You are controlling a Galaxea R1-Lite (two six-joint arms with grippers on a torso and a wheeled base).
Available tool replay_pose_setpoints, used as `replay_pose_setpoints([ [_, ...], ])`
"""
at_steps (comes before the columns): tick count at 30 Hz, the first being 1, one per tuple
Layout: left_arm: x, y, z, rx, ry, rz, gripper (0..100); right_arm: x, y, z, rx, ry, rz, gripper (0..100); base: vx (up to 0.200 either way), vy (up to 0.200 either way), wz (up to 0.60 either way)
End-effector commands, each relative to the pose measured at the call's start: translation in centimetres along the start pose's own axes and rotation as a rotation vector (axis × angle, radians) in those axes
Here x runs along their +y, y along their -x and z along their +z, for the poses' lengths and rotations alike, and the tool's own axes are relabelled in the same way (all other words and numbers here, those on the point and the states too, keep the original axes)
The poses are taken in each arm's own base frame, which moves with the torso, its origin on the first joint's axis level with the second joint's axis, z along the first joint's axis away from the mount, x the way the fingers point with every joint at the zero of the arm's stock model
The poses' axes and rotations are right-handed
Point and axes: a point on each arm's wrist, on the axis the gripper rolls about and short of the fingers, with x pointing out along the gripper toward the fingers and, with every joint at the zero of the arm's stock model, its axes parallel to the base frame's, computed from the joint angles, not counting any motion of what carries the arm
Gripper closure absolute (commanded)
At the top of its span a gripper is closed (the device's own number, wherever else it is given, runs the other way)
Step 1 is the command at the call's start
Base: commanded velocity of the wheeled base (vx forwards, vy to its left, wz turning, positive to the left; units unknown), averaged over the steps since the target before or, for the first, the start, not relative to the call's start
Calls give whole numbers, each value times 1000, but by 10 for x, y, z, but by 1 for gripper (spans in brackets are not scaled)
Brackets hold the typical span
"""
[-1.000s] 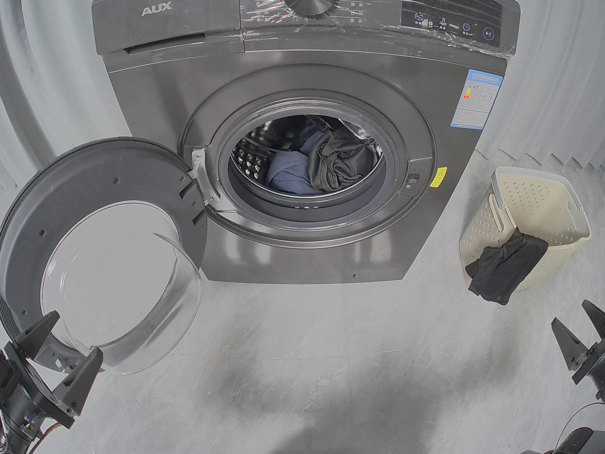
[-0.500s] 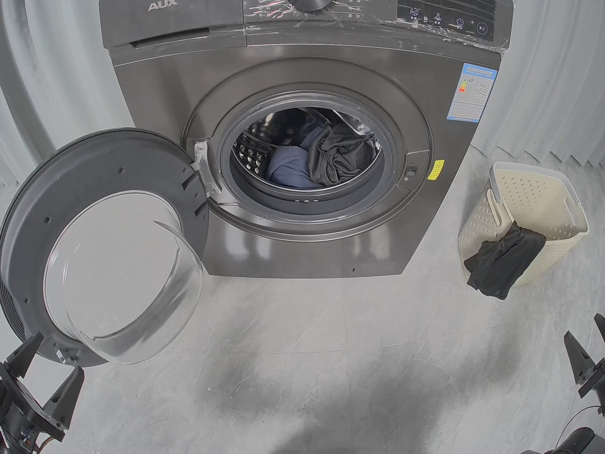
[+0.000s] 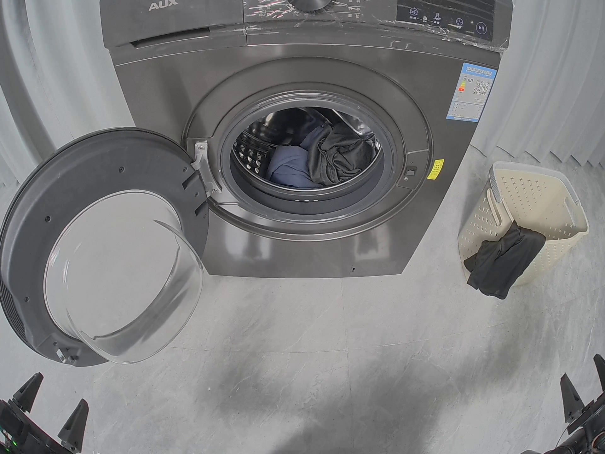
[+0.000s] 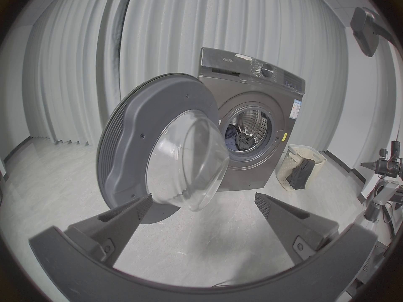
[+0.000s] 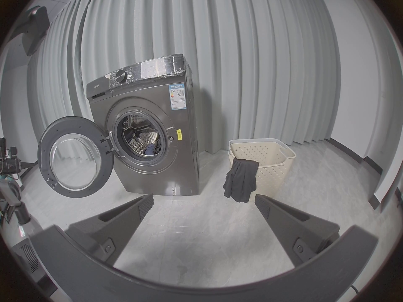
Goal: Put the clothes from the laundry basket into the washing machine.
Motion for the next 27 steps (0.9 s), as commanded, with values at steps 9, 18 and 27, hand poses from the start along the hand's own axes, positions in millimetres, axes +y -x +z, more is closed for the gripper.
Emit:
replay_pose_setpoints([
  [9, 0, 4, -14, 28, -49, 67, 0, 2, 5, -11, -5, 59, 55, 0, 0, -178, 0],
  [18, 0, 4, -14, 26, -41, 64, 0, 2, 5, -11, -5, 59, 57, 0, 0, -89, 0],
  [27, 0, 4, -14, 28, -53, 64, 0, 2, 5, -11, -5, 59, 57, 0, 0, 0, 0],
])
